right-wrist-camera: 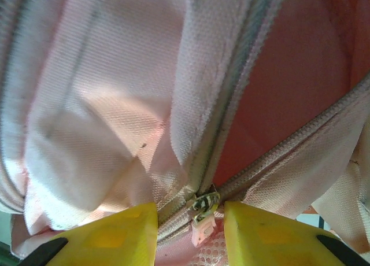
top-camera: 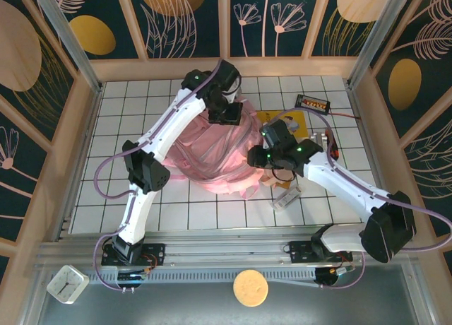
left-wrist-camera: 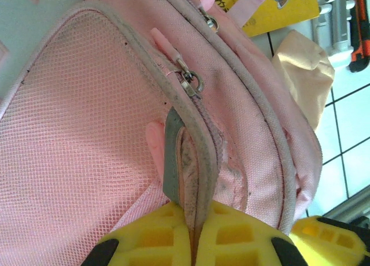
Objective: Pack books, pencil case, and school supplies into a backpack
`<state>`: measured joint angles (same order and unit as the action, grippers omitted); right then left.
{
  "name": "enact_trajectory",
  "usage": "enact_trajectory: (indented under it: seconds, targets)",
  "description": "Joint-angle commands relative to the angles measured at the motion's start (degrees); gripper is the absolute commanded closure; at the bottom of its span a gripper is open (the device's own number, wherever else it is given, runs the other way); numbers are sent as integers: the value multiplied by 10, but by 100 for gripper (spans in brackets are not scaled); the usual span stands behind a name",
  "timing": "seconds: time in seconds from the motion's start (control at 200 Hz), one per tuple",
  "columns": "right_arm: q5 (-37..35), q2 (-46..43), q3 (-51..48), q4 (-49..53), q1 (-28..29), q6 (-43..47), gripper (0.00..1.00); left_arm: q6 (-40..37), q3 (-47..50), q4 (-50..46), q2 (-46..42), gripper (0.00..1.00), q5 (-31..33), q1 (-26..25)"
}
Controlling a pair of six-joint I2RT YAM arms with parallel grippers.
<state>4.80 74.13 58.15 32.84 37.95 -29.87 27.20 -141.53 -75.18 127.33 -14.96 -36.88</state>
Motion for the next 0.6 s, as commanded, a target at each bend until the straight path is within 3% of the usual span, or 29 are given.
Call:
enact_trajectory:
  seconds: [0.0, 0.596]
  targets:
    - [13, -5, -10, -21, -2, 9, 64, 14, -34, 5, -34, 100, -58, 10]
    - [37, -19, -68, -68, 0, 31, 62, 18, -36, 14, -44, 100, -134, 59]
